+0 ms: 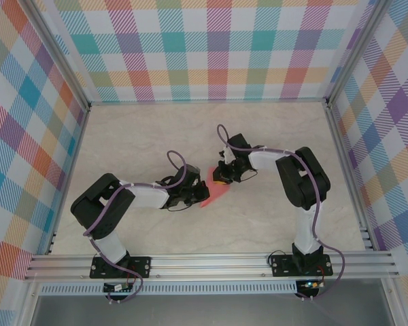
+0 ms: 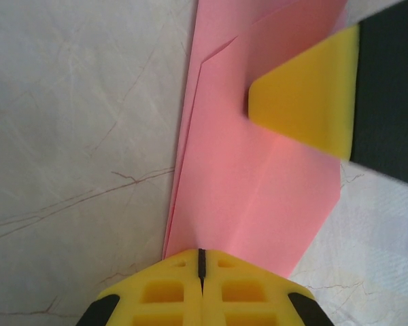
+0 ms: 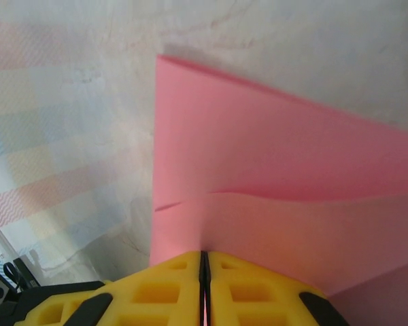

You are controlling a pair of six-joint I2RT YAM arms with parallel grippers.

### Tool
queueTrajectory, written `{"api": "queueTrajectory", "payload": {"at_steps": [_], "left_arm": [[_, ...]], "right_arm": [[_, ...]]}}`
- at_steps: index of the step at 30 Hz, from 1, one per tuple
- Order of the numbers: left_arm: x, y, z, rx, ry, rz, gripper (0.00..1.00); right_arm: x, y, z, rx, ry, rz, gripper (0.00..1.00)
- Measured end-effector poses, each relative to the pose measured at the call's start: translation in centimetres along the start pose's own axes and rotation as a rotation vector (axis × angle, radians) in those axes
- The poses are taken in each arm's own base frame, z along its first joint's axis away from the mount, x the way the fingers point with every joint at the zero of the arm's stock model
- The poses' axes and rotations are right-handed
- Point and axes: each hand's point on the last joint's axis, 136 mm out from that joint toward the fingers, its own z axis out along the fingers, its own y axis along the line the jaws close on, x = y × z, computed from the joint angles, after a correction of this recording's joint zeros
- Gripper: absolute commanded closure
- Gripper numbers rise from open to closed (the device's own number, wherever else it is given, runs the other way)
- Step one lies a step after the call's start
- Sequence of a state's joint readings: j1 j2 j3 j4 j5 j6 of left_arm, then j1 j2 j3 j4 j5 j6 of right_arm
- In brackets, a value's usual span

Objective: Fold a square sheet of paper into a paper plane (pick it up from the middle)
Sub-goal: Fourth fold the wing at the center of the table.

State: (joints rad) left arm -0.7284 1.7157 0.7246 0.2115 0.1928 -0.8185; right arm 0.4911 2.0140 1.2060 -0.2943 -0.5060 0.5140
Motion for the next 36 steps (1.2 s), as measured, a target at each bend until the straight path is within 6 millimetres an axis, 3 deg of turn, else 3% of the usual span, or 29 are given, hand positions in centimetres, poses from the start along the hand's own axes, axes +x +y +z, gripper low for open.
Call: {"api": "queueTrajectory", "payload": {"at_steps": [3, 10, 14, 18, 21, 29, 36], "left_arm": [[0.0, 0.0, 0.0, 0.0, 0.001, 0.0, 1.0], [0.0, 0.0, 0.0, -0.001, 0.001, 0.001, 1.0], [0.0, -0.1, 0.0, -0.003, 0.002, 0.003, 1.0], [0.0, 0.0, 0.0, -0.01, 0.007, 0.003, 1.0], [-0.1, -0.1, 0.0, -0.012, 0.009, 0.006, 1.0], [-0.1, -0.1, 0.1, -0.012, 0.01, 0.017, 1.0], [0.0, 0.0, 0.1, -0.014, 0.011, 0.019, 1.0]], "right_arm": [[-1.7, -1.1, -0.9, 0.015, -0.036, 0.027, 0.9], [-7.9, -4.6, -4.5, 0.085, -0.185, 0.098, 0.89], [-9.4, -4.9, -6.2, 0.113, -0.24, 0.094, 0.87], [-8.1, -3.2, -7.3, 0.096, -0.254, 0.058, 0.86], [-6.0, -1.0, -7.4, 0.056, -0.242, 0.022, 0.86], [0.6, 2.0, -3.0, -0.038, -0.084, -0.02, 0.9], [0.4, 1.7, -1.3, -0.071, -0.063, -0.02, 0.94]]}}
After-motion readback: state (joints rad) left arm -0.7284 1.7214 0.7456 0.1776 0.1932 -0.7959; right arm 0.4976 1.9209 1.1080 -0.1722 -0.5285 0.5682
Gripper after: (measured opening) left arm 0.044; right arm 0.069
